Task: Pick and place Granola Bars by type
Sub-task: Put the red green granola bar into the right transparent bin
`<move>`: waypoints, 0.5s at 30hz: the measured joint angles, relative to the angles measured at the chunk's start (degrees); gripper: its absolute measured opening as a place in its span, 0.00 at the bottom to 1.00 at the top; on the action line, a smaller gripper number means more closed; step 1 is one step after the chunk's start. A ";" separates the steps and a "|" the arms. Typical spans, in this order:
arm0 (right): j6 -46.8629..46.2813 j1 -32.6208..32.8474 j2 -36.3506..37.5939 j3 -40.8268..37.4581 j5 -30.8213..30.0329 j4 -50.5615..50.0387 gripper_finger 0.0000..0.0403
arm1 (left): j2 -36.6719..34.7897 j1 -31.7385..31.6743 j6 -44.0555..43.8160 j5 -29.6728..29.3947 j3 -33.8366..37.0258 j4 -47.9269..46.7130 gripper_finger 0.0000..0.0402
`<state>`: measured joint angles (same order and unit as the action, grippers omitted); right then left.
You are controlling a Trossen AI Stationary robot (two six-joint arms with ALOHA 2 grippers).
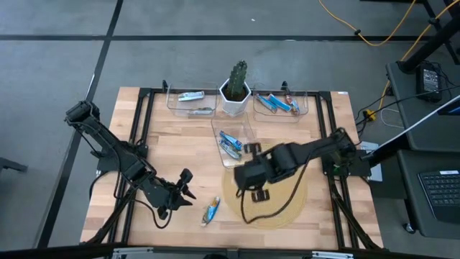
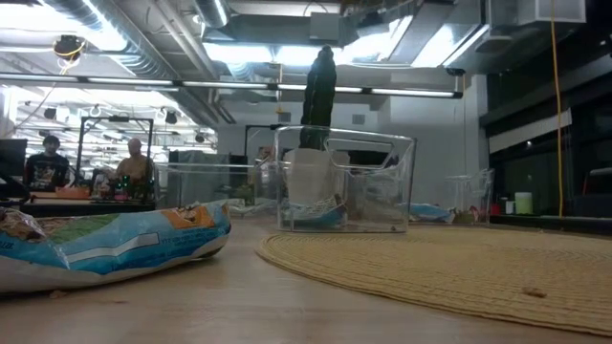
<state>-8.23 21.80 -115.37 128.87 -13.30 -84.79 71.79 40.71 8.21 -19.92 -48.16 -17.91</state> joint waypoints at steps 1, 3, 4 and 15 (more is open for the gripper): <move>-0.74 -0.10 0.96 -0.34 -1.64 -0.08 0.07 | 0.00 0.00 0.00 0.00 0.00 -0.04 0.25; -2.05 -0.45 3.21 -0.81 -2.99 -0.73 0.06 | 0.00 0.00 0.00 0.00 0.00 0.11 0.26; -2.47 -0.75 4.30 -0.82 -3.21 -0.98 0.06 | 0.00 0.00 0.00 0.02 0.00 0.09 0.26; -2.18 -9.87 11.08 -0.88 -6.58 -5.43 0.07 | 0.00 0.00 -0.15 0.02 0.00 0.13 0.25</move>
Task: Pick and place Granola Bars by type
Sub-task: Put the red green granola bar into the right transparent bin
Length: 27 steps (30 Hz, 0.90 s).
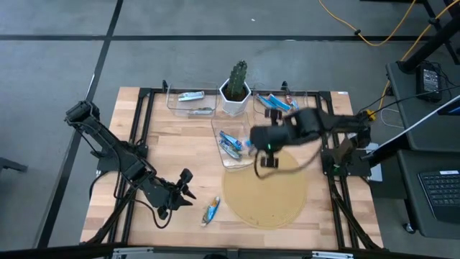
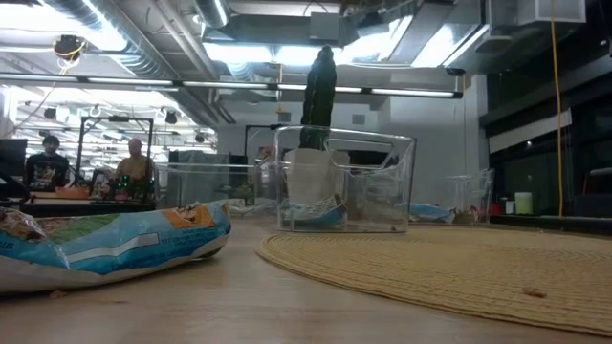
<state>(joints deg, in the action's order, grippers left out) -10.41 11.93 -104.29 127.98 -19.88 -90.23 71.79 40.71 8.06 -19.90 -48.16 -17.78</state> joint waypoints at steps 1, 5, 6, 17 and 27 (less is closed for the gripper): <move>0.47 -1.40 0.24 0.00 -0.01 0.19 0.07 | 0.00 0.00 -0.25 -0.02 0.00 0.00 0.26; 3.81 -7.35 1.74 0.00 0.22 0.19 0.04 | 0.00 0.00 -0.71 0.00 0.00 -0.01 0.26; 4.63 -8.93 2.11 0.00 0.34 0.19 0.04 | 0.00 0.00 -0.73 0.00 0.00 -0.01 0.26; 7.16 -20.37 5.11 -0.02 2.08 0.21 0.05 | 0.00 0.04 -1.40 0.02 0.02 -0.44 0.26; 11.54 -29.92 5.85 -1.51 1.55 0.32 0.07 | 0.00 0.04 -4.53 0.02 0.02 -0.43 0.26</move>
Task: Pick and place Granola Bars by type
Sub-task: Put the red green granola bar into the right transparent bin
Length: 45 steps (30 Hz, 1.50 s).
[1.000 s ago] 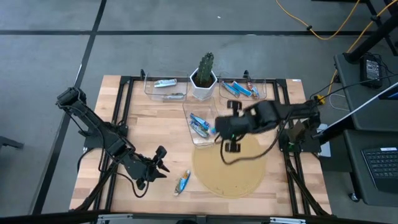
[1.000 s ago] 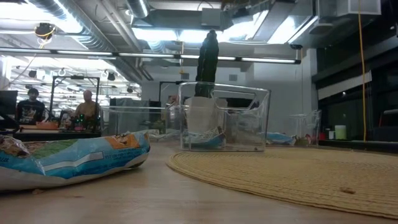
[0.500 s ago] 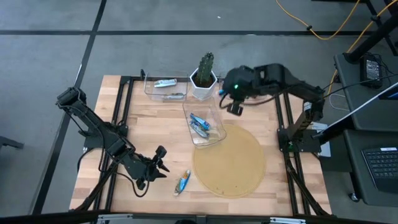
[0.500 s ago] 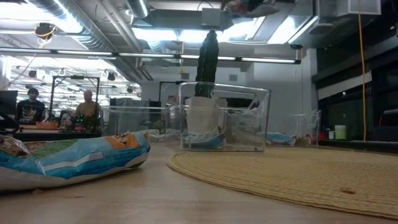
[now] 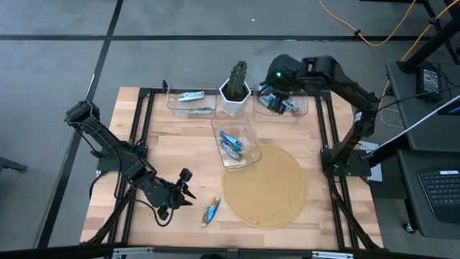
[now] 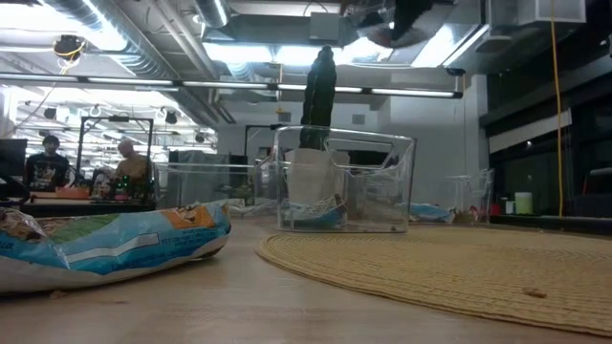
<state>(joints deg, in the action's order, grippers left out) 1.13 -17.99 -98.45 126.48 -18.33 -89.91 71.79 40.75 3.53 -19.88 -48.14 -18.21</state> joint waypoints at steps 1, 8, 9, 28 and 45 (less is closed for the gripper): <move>0.57 -1.15 0.33 -1.19 0.02 0.03 0.07 | 0.00 0.00 -0.02 0.00 0.00 -0.01 0.26; 3.79 -9.63 6.92 -18.48 3.30 8.85 0.03 | 0.00 0.00 0.11 0.00 0.00 0.00 0.26; 4.69 -10.80 8.10 -21.82 4.64 11.39 0.03 | 0.00 0.00 0.11 -0.01 0.00 -0.01 0.26; 10.57 -21.75 13.11 -43.94 11.05 29.37 0.07 | 0.00 0.00 -0.58 -0.16 0.02 0.45 0.26; 11.56 -24.23 13.04 -59.96 19.65 44.99 0.07 | 0.00 0.00 -0.37 -0.20 0.02 0.42 0.26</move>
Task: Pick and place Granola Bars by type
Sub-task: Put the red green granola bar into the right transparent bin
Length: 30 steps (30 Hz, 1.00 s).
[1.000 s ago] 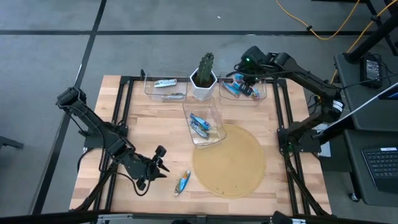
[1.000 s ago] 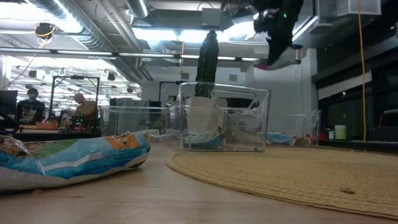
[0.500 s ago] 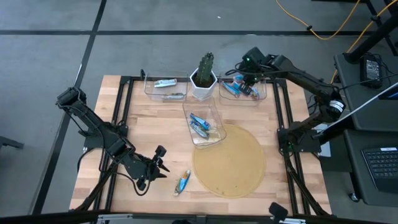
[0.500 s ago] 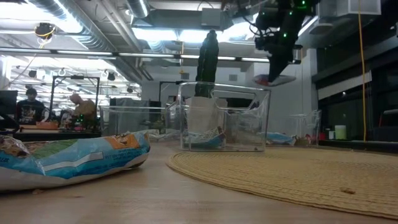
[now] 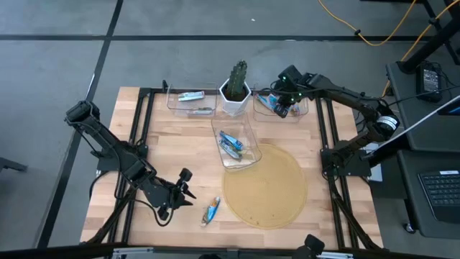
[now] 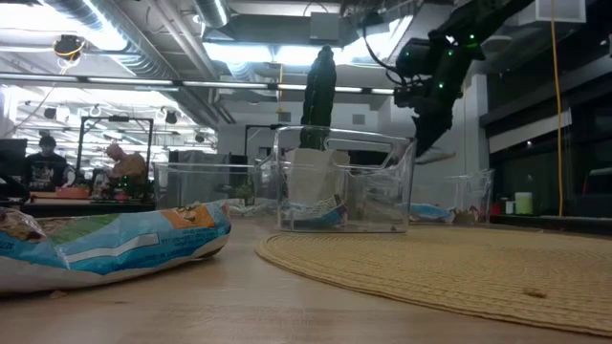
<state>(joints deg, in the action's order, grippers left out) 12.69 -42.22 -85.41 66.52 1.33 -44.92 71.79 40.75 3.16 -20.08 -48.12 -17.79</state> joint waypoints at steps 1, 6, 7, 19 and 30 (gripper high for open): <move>-0.04 0.00 0.00 -0.42 0.04 0.04 0.06 | 0.00 0.00 0.00 -0.01 0.00 -0.01 0.26; -0.15 -0.01 0.01 -2.04 0.02 1.07 0.03 | 0.00 0.01 0.05 -0.03 0.00 0.00 0.26; -0.16 0.00 0.00 -2.27 0.02 1.40 0.03 | 0.00 0.01 0.07 -0.04 0.00 0.02 0.26; -0.46 -0.15 0.00 -8.74 0.27 8.68 0.04 | 0.00 0.01 0.59 0.00 0.00 0.01 0.26; -0.61 -0.17 0.00 -12.42 0.28 11.90 0.05 | 0.00 -0.02 0.61 -0.01 0.00 0.02 0.26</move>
<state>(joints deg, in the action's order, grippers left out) 12.07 -42.39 -85.41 54.09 1.61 -33.03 71.79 40.73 3.77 -20.10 -48.12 -17.77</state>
